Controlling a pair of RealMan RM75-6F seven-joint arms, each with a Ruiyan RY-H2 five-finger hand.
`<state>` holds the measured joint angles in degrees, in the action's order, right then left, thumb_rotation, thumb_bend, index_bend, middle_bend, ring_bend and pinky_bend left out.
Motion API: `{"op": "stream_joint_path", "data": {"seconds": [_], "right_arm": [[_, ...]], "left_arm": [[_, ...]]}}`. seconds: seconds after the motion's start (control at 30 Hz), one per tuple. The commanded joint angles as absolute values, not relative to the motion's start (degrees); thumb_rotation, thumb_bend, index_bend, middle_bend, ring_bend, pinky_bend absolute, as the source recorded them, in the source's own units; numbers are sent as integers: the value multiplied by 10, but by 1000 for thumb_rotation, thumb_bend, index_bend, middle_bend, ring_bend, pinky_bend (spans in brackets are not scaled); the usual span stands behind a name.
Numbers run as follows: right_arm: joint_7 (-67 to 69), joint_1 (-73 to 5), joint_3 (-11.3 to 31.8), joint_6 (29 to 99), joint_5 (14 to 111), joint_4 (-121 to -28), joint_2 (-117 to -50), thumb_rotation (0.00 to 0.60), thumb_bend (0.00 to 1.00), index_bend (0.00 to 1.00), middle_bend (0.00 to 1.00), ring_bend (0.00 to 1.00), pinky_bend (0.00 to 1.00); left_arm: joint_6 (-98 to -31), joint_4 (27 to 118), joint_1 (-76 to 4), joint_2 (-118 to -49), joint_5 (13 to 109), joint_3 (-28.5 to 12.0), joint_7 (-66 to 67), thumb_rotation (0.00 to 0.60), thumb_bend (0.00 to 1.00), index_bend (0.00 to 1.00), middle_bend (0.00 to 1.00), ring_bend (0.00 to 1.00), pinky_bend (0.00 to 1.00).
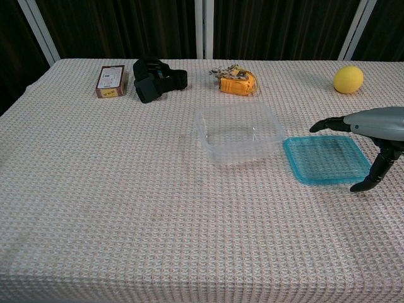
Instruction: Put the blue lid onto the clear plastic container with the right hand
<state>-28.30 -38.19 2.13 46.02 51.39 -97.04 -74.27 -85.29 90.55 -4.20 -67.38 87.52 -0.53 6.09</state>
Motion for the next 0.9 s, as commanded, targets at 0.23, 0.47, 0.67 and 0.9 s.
{"op": "stream_joint_path", "data": {"seconds": [0.23, 0.47, 0.67, 0.9], "right_arm": [[-330, -445, 20, 446, 407, -968, -758, 600, 45, 0, 19, 0, 0], [-324, -457, 13, 457, 405, -964, -772, 600, 46, 0, 113, 0, 0], [-309, -453, 5, 465, 421, -955, -780, 600, 54, 0, 148, 0, 0], [-282, -441, 1, 480, 450, -939, -786, 600, 85, 0, 198, 0, 0]], "left_arm": [[-849, 910, -42, -668, 875, -2, 66, 600, 74, 134, 44, 0, 0], [-848, 909, -41, -668, 873, 0, 65, 600, 75, 134, 44, 0, 0], [-848, 908, -40, -669, 872, 0, 63, 600, 75, 134, 44, 0, 0], [-848, 909, -39, -669, 873, 0, 64, 600, 75, 134, 44, 0, 0]]}}
